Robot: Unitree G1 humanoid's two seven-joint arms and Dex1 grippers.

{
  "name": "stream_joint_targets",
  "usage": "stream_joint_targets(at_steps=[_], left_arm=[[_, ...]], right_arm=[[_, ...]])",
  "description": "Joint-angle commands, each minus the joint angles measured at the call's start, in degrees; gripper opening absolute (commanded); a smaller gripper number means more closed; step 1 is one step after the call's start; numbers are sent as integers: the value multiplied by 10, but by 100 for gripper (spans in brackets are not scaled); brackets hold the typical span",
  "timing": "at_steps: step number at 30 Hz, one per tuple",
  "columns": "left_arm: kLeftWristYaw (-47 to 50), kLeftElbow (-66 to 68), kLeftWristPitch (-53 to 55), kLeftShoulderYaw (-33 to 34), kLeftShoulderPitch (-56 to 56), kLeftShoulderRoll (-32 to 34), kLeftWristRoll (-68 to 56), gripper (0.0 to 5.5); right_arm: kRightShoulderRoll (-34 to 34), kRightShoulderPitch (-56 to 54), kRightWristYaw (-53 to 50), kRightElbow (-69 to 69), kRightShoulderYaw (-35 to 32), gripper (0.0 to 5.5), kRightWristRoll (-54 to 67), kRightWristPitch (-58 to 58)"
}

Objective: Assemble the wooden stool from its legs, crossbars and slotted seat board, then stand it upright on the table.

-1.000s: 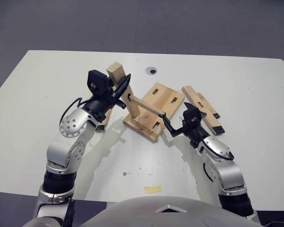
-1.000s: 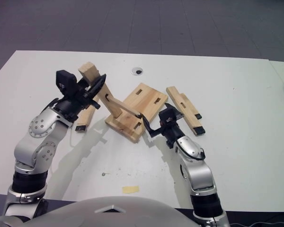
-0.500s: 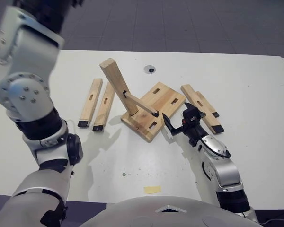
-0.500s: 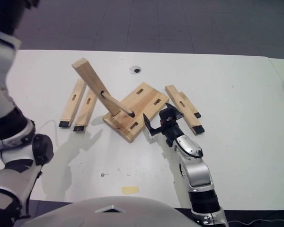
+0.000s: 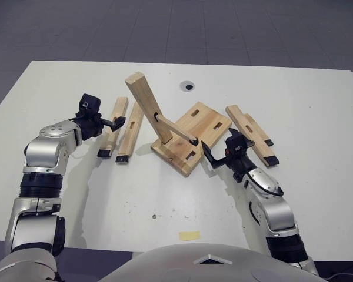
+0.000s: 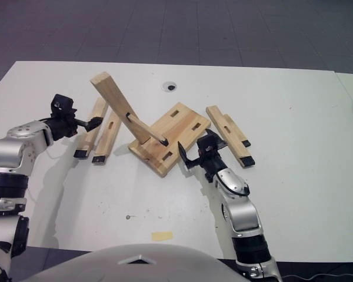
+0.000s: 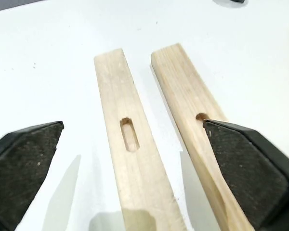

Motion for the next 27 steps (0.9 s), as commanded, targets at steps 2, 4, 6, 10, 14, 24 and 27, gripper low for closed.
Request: stream_joint_targets(at_steps=[2,4,6,10,14,24,27], left_arm=[[-31,22,-11,-15,29,14,43,537],[-47,30,-1,-19,40,18,51,511],[-65,34,14,-23,49,23,58,473],[-109,35,21,-46,51,49,78,401],[-162,27,9,-71,71,90,98,337],[-225,70,-24,-95,63,121,136,213],[-211,75,-22,-75,44,104,127,213]], right_arm=[[9,9,-9,1,-1,540,-2,-1],[12,13,-12,-1,1,540,-4,-1],[14,18,-15,-3,2,540,-6,-1],[20,29,-25,-11,5,540,-10,1],[31,34,-36,-11,6,540,-11,4],[47,51,-67,-19,4,540,-17,8],[51,53,-72,-17,6,540,-20,5]])
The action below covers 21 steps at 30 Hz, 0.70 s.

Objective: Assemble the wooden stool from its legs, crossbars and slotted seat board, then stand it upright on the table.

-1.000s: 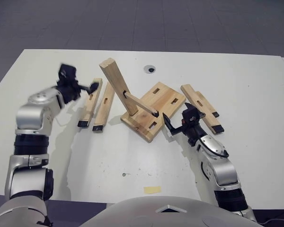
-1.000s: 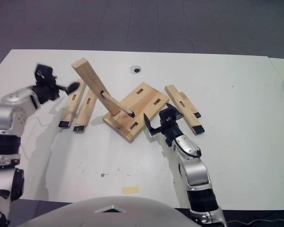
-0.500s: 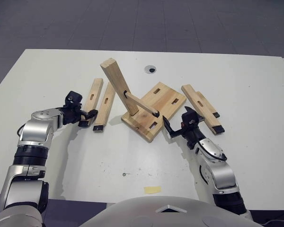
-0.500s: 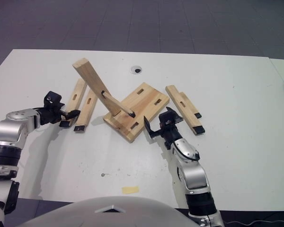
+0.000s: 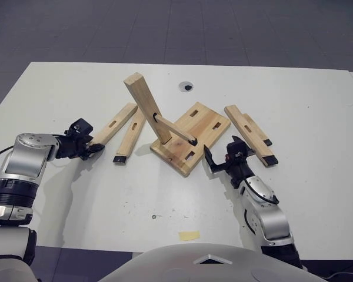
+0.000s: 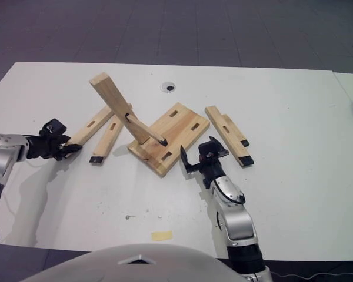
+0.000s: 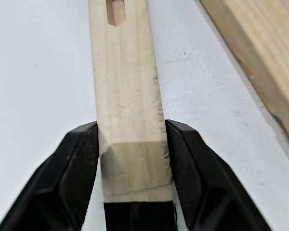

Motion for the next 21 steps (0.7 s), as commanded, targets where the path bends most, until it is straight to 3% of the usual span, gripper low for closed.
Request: stream_joint_targets(at_steps=[1,6,10,16,21], left_arm=[[28,14,27,22,0,-29,0,213],[138,-88,64,136,-87,-106,-58,211],[205,-157,42,163,-154,-181,-81,209],[175,-215,-7,79,-137,-240,-77,209],[186,-278,-6,37,-89,-275,-78,208]], right_arm=[[7,2,-8,-2,-1,540,-4,3],[-5,-36,1,-13,-56,540,27,11],[-5,-128,34,-41,-152,540,158,52],[-26,-277,62,-105,-264,540,515,200],[-38,-320,21,-74,-300,540,697,241]])
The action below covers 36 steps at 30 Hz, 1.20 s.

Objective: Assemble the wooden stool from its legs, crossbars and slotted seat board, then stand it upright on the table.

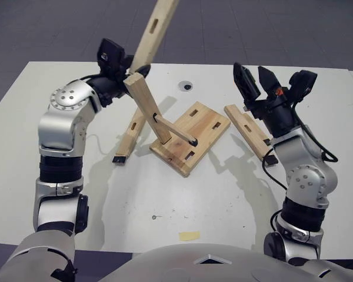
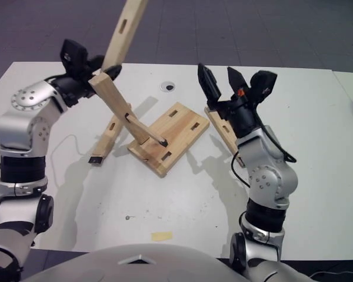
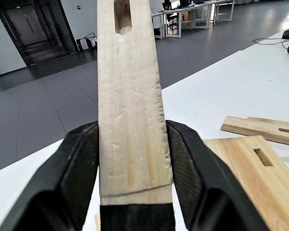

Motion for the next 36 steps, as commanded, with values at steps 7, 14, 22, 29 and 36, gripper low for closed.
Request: stream_joint_targets(at_steps=[7,14,22,29,36], left_arm=[[-2,-119,-17,-81,64,-74,-8,208],[-1,-132,-28,-112,68,-88,10,208],[2,-131,-65,-135,68,-73,63,208],[2,-137,-81,-160,91,-74,89,208],[4,-137,-83,-161,91,-77,98,208]], right_arm=[[-60,-145,-46,189,-30,540,151,75],[-62,-185,-56,238,-19,540,167,115],[-38,-170,-151,183,-29,430,191,123],[-27,-161,-208,165,-48,324,211,97],[-40,-159,-206,174,-49,209,235,108]])
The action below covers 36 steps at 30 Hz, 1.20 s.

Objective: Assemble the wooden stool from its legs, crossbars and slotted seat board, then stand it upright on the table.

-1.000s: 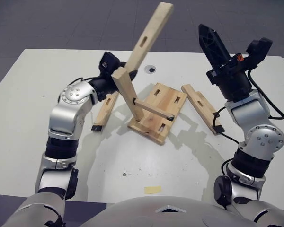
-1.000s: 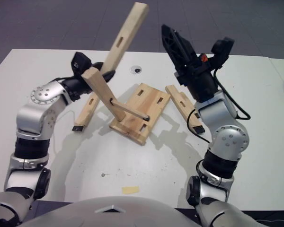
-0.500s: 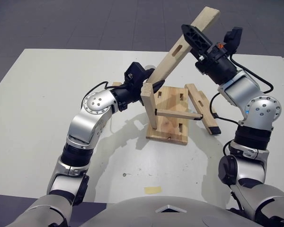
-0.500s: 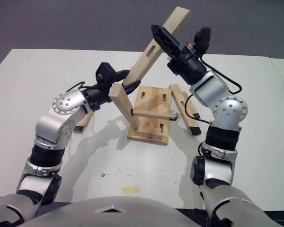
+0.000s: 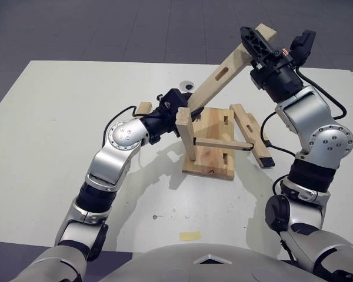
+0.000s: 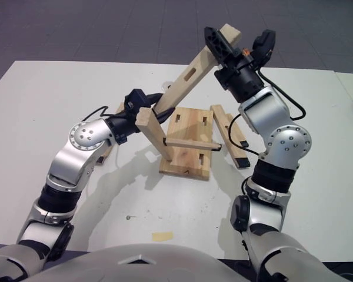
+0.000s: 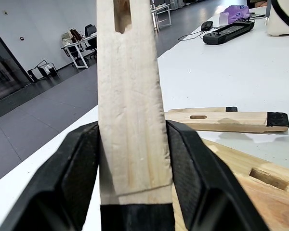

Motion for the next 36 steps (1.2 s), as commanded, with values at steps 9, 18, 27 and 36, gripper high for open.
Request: stream_joint_targets(at_steps=[9,18,27,36], left_arm=[[-8,-4,-6,9,-5,1,1,206],[-34,-13,20,70,-27,23,-42,310],[-149,-42,184,270,-93,146,-291,468],[-294,-94,270,221,-63,231,-444,540]], right_arm=[[-42,25,69,6,-2,105,44,21],[-21,46,56,-16,-2,101,-1,-40],[-51,62,36,-8,-61,101,-38,-103],[-111,66,54,23,-92,101,-36,-83]])
